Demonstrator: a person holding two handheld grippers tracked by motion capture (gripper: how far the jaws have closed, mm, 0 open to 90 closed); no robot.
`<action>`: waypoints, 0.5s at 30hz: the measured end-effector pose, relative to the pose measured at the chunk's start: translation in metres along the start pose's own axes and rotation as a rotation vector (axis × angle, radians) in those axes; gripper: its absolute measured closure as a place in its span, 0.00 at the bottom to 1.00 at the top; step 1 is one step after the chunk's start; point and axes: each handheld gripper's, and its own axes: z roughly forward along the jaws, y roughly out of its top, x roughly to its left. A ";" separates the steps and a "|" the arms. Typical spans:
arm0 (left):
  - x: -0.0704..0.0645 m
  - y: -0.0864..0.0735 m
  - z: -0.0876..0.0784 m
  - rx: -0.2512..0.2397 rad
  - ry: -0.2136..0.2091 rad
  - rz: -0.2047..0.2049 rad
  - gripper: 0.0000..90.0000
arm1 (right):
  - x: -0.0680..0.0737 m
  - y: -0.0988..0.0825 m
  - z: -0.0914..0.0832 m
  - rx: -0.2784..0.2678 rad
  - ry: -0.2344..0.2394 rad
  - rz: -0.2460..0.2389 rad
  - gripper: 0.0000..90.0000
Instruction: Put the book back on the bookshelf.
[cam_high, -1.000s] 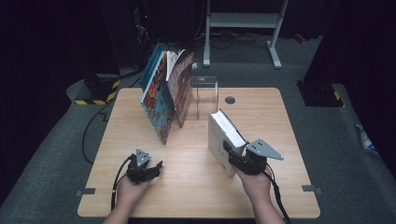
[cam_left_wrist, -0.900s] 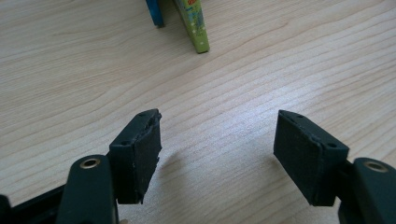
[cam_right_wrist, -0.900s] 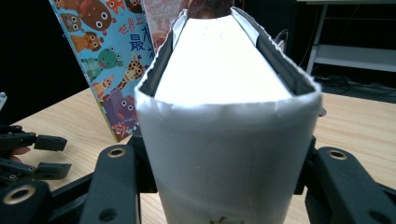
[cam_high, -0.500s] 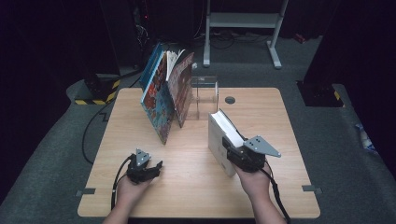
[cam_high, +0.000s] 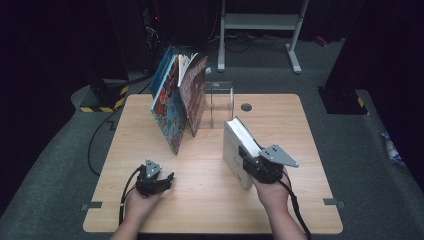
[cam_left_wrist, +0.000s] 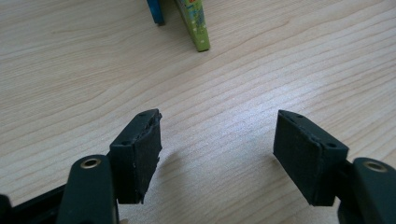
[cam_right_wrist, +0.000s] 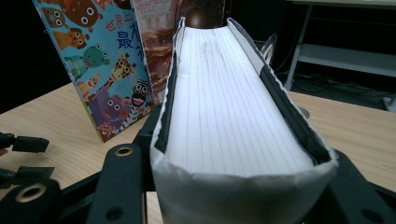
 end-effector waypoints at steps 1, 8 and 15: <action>0.000 0.000 0.000 0.001 0.000 -0.002 0.36 | 0.000 0.000 0.000 -0.001 0.004 -0.002 0.57; 0.000 0.000 0.000 -0.001 -0.001 -0.011 0.36 | 0.000 0.001 0.000 0.001 0.001 -0.012 0.59; 0.001 0.000 0.001 -0.001 -0.005 -0.023 0.36 | 0.002 0.011 0.008 0.008 -0.008 -0.002 0.60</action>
